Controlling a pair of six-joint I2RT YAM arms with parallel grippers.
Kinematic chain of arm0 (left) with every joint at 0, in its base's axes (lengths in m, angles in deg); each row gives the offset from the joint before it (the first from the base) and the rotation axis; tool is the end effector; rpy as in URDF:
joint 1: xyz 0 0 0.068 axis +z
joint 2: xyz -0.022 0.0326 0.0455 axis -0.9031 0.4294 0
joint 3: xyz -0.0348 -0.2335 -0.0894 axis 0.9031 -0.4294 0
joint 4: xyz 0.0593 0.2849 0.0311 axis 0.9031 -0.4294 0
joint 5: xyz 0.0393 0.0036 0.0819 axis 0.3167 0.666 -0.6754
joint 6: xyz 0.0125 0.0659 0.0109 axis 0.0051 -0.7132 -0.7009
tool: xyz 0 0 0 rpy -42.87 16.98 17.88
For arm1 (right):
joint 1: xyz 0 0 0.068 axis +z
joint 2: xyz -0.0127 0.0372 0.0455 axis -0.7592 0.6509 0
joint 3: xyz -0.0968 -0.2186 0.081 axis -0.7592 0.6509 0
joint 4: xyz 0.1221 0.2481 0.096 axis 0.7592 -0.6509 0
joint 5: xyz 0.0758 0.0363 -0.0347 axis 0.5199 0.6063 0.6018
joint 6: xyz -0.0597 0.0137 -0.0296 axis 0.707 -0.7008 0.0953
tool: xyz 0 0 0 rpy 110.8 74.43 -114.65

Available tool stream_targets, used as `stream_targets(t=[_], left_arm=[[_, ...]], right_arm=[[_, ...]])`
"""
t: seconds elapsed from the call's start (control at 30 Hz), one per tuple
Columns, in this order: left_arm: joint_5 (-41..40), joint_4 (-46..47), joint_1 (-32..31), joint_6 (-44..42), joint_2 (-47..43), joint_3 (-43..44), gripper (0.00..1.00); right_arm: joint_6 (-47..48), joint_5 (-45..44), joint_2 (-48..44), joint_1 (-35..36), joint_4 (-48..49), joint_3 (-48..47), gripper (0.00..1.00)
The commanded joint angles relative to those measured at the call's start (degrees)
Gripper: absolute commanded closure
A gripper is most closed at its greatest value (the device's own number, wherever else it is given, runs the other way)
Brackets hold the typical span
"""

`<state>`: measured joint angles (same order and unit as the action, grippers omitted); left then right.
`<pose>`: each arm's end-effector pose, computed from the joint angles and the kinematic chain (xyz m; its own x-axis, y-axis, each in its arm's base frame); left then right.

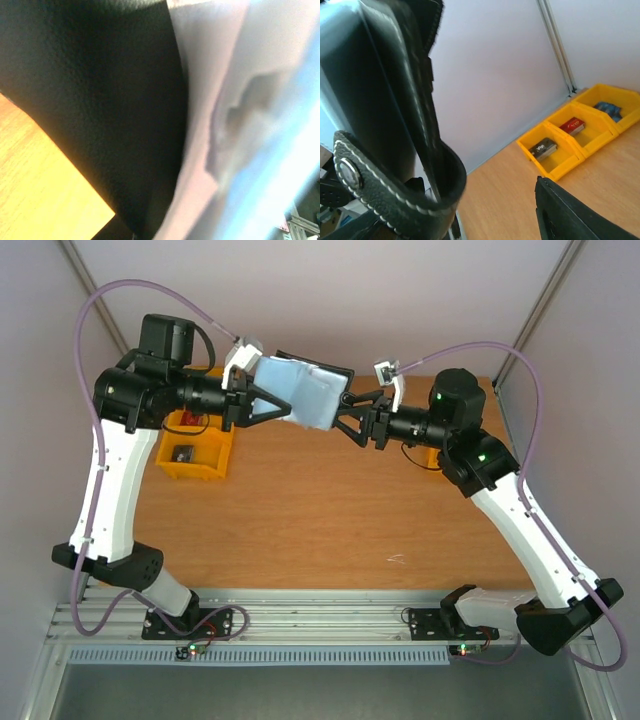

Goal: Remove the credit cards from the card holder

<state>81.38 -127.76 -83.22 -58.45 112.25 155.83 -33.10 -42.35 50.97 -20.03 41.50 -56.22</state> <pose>0.2546 -0.1375 0.5149 -0.3924 0.2260 -0.8916 0.9181 0.1556 -0.3646 0.2538 0.1837 0.4499 -0.0112 -0.0835 -0.9964 -0.9420 0.3353 -0.0175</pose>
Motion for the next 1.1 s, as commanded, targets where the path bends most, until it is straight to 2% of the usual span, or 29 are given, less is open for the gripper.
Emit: stream_targets(t=[0.0, 0.17, 0.27, 0.33, 0.53, 0.6, 0.73, 0.8, 0.93, 1.07], left_arm=[[2.7, 0.0, -0.4, -0.5, -2.3, -1.2, 1.0], [-1.1, 1.0, -1.0, 0.1, -2.8, -4.7, 1.0], [-2.2, 1.8, -1.9, 0.5, -2.8, -6.1, 1.0], [-2.4, 2.3, -2.8, 1.0, -2.7, -7.1, 1.0], [-0.3, 2.6, -3.8, 1.5, -2.4, -7.2, 1.0], [0.6, 2.3, -3.8, 1.1, -2.5, -7.0, 1.0], [0.7, 2.2, -3.8, 0.6, -2.6, -7.5, 1.0], [0.6, 2.2, -3.7, 0.6, -2.7, -7.9, 1.0], [-0.1, 2.2, -3.5, 0.6, -2.5, -7.9, 0.98], [-1.8, 1.7, -2.8, 0.2, -2.5, -7.5, 0.83]], right_arm=[[1.3, 4.0, 0.3, 0.4, 1.7, -2.7, 0.39], [0.4, 11.2, 2.8, 1.7, 1.4, -6.0, 0.33], [0.7, 9.2, 2.8, 3.7, 1.4, -6.8, 0.32], [0.4, 6.9, 3.3, 4.8, 1.5, -7.1, 0.35], [1.7, -0.4, 5.8, 6.9, -4.8, -10.4, 0.5], [1.7, -1.6, 5.9, 6.9, -5.6, -10.7, 0.59], [1.9, -2.3, 5.7, 6.9, -7.6, -11.2, 0.82], [2.2, -2.0, 5.6, 6.9, -8.5, -11.4, 0.89], [3.5, -1.3, 4.9, 6.9, -9.9, -11.3, 0.99], [4.9, -1.4, 4.1, 6.5, -12.1, -11.6, 0.99]])
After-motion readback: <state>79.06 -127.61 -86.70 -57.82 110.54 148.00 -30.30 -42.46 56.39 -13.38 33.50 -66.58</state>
